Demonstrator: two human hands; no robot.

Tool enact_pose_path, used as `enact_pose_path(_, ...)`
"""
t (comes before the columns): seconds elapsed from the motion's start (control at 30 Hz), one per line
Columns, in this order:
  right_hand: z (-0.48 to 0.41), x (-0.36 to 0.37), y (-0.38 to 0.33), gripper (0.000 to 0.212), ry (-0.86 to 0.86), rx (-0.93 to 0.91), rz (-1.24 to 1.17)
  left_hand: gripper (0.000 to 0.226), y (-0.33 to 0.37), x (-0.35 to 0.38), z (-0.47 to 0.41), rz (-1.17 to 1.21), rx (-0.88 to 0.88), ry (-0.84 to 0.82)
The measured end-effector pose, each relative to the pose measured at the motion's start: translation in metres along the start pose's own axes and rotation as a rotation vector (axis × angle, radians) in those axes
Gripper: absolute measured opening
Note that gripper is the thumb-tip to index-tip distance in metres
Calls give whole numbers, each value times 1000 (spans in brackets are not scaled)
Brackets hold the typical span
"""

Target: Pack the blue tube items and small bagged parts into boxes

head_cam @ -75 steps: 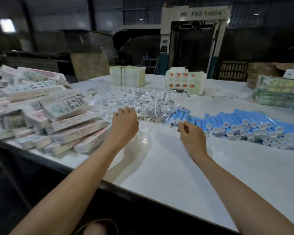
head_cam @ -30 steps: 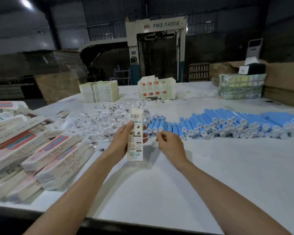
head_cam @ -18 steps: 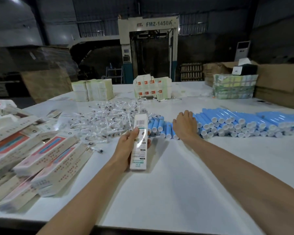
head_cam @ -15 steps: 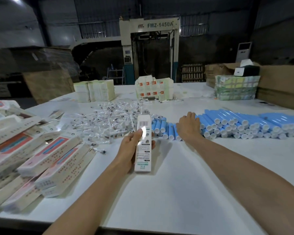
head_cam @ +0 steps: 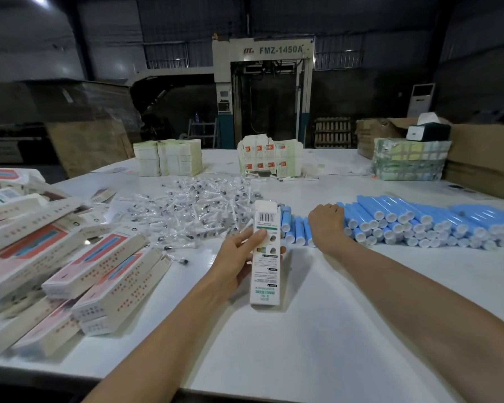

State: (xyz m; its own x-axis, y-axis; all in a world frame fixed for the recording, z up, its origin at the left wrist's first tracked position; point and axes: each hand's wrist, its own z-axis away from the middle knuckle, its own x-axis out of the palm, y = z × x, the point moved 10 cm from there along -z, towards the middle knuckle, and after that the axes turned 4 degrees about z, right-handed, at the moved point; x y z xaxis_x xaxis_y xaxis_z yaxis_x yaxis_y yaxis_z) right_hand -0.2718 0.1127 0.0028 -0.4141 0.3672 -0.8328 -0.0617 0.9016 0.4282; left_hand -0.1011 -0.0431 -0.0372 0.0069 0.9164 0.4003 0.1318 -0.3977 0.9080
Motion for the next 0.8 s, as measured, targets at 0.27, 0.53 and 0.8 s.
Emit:
enact_pose_path(0.27,8,-39,49,26,-21,200,-1521,38,10,9,7,-82,17,-32)
enact_pose_path(0.53,51,-129,34,21,4,-230,-2391,31,12,15,10,-110,27,-66)
enact_pose_path(0.8,57,-111,25,94,14,-133,-1944,40,11,16,8,-134,56,-100)
